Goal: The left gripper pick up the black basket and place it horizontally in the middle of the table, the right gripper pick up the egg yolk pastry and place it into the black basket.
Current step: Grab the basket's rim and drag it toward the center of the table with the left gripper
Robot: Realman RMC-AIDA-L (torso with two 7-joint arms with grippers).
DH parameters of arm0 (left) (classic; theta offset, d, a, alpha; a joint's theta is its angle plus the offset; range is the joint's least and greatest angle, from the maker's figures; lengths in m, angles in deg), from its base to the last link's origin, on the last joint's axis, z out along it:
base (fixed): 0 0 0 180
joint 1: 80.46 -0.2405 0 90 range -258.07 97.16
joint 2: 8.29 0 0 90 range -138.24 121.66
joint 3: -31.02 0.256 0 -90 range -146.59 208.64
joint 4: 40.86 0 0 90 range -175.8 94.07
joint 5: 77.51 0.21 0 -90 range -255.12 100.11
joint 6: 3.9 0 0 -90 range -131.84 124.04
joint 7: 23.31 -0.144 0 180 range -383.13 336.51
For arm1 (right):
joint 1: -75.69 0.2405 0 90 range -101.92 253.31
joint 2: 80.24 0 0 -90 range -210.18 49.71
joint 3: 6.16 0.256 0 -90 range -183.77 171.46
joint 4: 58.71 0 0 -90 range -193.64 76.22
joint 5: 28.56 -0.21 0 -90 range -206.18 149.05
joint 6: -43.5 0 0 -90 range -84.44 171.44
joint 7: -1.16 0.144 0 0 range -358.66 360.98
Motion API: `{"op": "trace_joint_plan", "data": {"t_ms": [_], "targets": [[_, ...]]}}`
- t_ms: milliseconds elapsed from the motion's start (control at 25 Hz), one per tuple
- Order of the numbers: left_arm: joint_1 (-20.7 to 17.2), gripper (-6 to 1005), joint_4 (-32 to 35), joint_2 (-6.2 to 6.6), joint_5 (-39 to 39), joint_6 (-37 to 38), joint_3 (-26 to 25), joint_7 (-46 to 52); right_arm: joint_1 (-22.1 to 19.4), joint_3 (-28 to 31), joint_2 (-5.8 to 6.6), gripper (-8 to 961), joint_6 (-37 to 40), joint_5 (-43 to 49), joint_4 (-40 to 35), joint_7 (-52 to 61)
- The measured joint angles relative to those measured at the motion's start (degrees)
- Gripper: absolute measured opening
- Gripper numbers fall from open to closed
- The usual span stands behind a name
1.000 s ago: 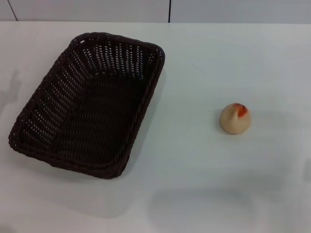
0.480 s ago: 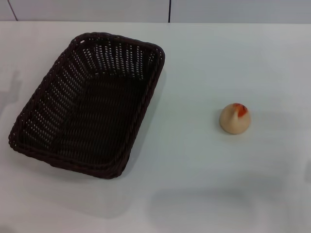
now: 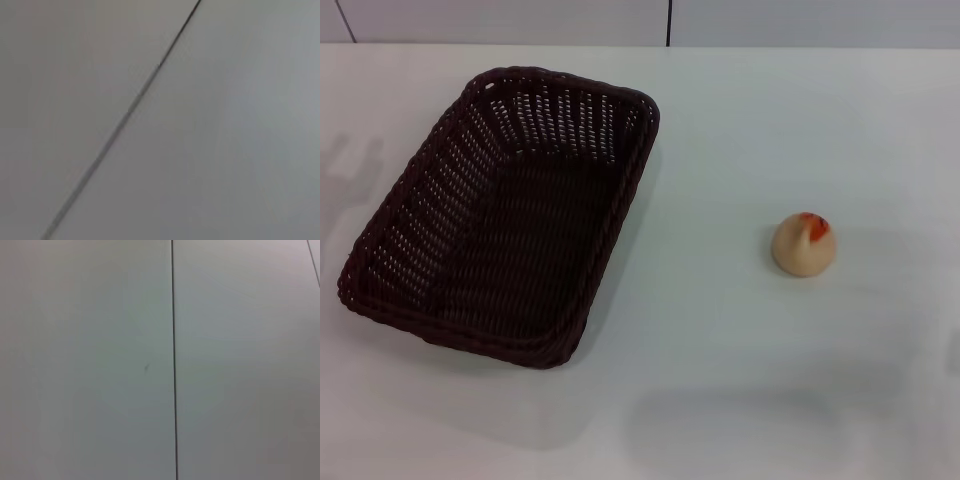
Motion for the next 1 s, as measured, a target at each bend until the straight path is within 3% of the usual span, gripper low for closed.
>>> {"op": "trace_joint_plan", "data": {"t_ms": [120,240,320,360,640,1000], "targets": [[-2.0,489,-10.3,0.34,3.6,4.8,5.9,13.0,0.0,0.0,0.01,473,0.0,0.0,0.0,0.0],[-2.5,484,-18.0,0.40,11.1,6.6,7.2,23.5,-0.1,0.0,0.02,473,0.0,0.0,-0.1,0.0],[-2.2,480,-25.7,0.33,21.1,7.3,7.2,35.0,-0.1,0.0,0.02,473,0.0,0.0,-0.2,0.0],[-2.2,478,-25.7,0.33,21.1,7.3,7.2,35.0,-0.1,0.0,0.02,473,0.0,0.0,-0.2,0.0],[-0.7,465,-40.3,-0.31,42.2,8.3,8.1,51.8,-0.4,0.0,0.02,474,0.2,0.0,-0.1,0.0],[0.7,447,-52.6,-0.45,63.1,12.4,17.9,66.0,-0.5,-0.1,-0.07,474,0.7,0.0,0.0,0.0]]}}
